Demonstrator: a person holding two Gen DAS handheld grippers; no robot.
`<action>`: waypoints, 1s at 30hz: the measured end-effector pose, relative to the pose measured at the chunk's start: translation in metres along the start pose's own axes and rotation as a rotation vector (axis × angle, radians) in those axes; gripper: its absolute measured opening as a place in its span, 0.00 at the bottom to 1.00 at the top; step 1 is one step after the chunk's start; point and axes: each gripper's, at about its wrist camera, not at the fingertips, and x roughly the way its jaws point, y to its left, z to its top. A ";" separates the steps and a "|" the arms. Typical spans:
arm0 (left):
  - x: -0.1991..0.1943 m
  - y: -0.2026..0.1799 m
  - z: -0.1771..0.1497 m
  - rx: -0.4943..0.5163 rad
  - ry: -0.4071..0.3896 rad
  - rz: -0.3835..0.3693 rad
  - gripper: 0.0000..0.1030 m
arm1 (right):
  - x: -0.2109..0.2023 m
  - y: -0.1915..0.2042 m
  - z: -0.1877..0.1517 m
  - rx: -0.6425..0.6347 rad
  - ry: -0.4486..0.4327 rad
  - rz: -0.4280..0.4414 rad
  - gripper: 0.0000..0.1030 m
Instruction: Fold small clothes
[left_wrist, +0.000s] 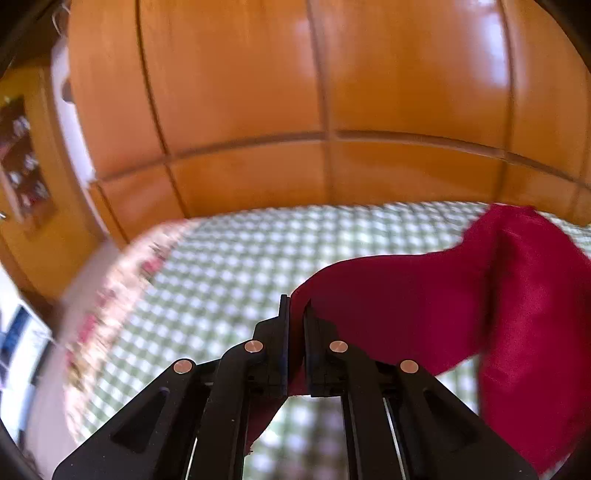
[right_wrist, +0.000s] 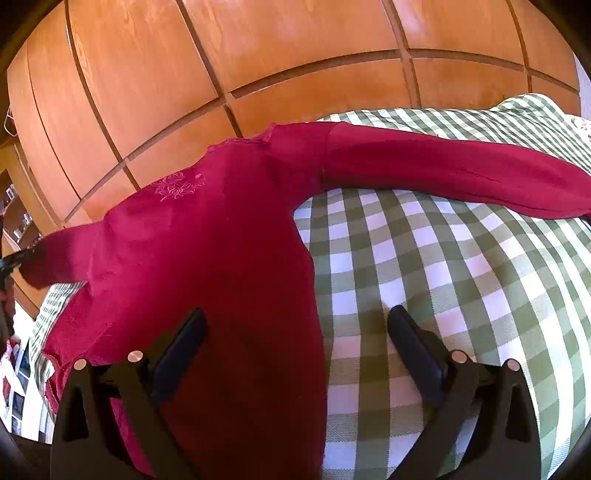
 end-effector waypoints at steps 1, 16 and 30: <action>0.006 0.006 0.006 -0.003 -0.002 0.026 0.05 | 0.000 0.000 0.000 0.001 0.000 0.000 0.96; 0.131 0.017 0.025 0.009 0.122 0.430 0.77 | 0.003 0.001 0.000 -0.006 0.008 -0.014 0.96; -0.014 -0.065 -0.089 -0.250 0.171 -0.625 0.77 | -0.007 -0.003 -0.001 0.031 -0.027 -0.027 0.97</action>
